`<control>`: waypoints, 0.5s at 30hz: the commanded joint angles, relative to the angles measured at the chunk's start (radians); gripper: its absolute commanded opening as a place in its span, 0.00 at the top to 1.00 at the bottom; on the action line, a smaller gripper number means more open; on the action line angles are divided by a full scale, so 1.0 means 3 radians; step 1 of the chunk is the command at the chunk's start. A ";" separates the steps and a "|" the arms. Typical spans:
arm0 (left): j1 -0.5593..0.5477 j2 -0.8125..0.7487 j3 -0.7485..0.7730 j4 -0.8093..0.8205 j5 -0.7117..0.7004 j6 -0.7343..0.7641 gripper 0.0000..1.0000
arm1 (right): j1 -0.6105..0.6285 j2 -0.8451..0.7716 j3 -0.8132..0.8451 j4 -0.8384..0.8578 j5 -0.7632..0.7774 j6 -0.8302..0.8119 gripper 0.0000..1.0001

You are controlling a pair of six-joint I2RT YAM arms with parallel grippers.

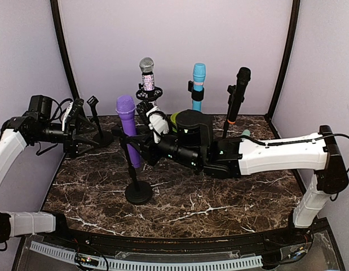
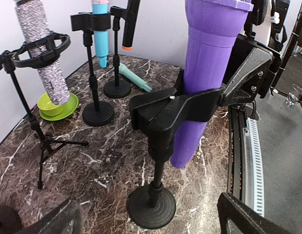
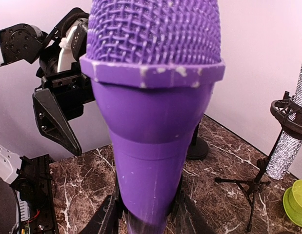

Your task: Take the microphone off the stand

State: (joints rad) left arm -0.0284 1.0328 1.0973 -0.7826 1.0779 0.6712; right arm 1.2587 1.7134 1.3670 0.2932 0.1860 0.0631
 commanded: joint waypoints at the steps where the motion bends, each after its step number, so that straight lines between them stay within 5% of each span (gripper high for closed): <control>1: -0.0204 -0.0046 -0.0091 0.0092 0.0088 0.0085 0.01 | 0.0022 -0.0102 -0.0053 0.0427 -0.0281 -0.0046 0.64; 3: -0.0284 -0.0005 -0.0061 0.0207 0.0081 0.0063 0.01 | 0.0018 -0.0147 -0.0079 0.0386 -0.0334 -0.0040 0.44; 6: -0.0385 0.0133 0.0058 0.0271 0.0099 0.0147 0.01 | 0.0009 -0.0192 -0.0091 0.0354 -0.0326 0.0009 0.33; 15: -0.0666 0.0591 0.0514 0.0135 0.0197 0.0554 0.02 | -0.0009 -0.0154 0.0143 0.0210 -0.0444 0.0017 0.35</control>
State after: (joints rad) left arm -0.1951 1.1999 1.2034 -0.7338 1.0893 0.7692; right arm 1.2587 1.6890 1.3582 0.3374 0.0772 0.0650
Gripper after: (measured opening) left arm 0.984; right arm 0.666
